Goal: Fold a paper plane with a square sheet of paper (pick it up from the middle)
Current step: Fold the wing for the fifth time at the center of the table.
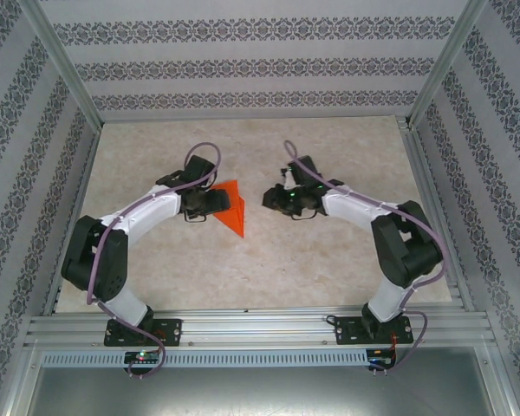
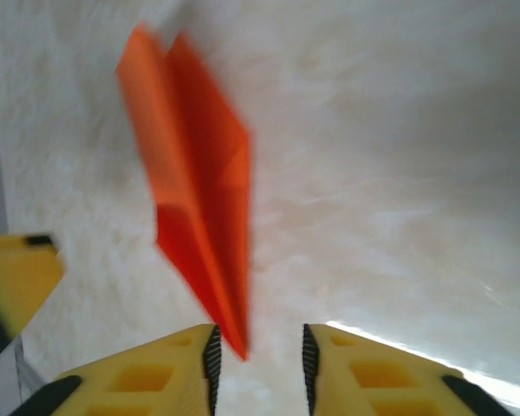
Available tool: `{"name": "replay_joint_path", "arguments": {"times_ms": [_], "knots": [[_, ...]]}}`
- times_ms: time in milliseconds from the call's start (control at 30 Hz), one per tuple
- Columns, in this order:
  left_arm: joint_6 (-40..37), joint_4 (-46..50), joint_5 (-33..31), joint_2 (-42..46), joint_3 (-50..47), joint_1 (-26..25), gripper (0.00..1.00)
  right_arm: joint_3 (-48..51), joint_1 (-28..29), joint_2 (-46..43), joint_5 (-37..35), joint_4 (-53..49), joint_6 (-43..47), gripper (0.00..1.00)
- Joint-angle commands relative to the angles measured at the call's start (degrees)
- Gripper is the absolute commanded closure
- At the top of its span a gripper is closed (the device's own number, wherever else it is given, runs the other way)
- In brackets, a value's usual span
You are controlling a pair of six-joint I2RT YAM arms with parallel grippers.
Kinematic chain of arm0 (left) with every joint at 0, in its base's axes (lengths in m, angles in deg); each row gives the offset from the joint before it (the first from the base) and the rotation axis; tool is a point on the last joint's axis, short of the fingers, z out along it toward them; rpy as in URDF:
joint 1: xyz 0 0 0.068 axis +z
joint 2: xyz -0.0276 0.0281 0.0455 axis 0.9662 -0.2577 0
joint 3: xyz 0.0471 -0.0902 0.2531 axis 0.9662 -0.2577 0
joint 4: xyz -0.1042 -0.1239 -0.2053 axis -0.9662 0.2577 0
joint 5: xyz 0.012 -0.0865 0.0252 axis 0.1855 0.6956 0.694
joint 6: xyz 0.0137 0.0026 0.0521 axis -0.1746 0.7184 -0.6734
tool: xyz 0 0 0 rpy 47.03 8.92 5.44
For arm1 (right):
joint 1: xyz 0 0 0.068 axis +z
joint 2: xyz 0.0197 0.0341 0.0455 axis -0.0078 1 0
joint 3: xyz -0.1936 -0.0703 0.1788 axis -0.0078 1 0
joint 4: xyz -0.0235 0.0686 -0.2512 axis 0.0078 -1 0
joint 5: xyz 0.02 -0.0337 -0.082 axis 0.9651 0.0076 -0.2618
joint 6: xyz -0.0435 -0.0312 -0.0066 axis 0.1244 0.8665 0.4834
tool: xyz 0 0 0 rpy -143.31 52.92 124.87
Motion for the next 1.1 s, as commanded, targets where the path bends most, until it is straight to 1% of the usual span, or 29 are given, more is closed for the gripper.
{"name": "replay_joint_path", "arguments": {"times_ms": [0,133,267,367,600,867,1067], "knots": [[4.4,-5.5,3.4,3.5,-3.9,2.1,0.33,-4.0,4.8,3.0,3.3,3.2,0.8,0.75],[6.1,-7.4,4.0,5.2,-7.0,4.3,0.41,-8.0,9.3,7.5,3.4,2.1,1.8,0.81],[6.8,-8.3,4.8,5.3,-8.3,5.1,0.43,-11.8,12.0,11.9,2.7,-0.3,2.9,0.83],[7.1,-8.8,5.3,4.9,-8.6,5.3,0.43,-14.4,12.9,14.6,1.4,-3.1,4.1,0.84],[7.1,-9.2,6.2,4.4,-8.7,5.4,0.44,-13.7,10.8,16.4,0.1,-5.0,5.7,0.85],[7.2,-10.4,8.8,2.8,-8.3,5.4,0.44,-12.2,7.4,17.5,2.8,-6.1,7.8,0.85],[7.5,-12.7,11.9,1.9,-8.6,5.4,0.47,-11.4,5.8,18.2,4.2,-7.3,9.8,0.85]]}}
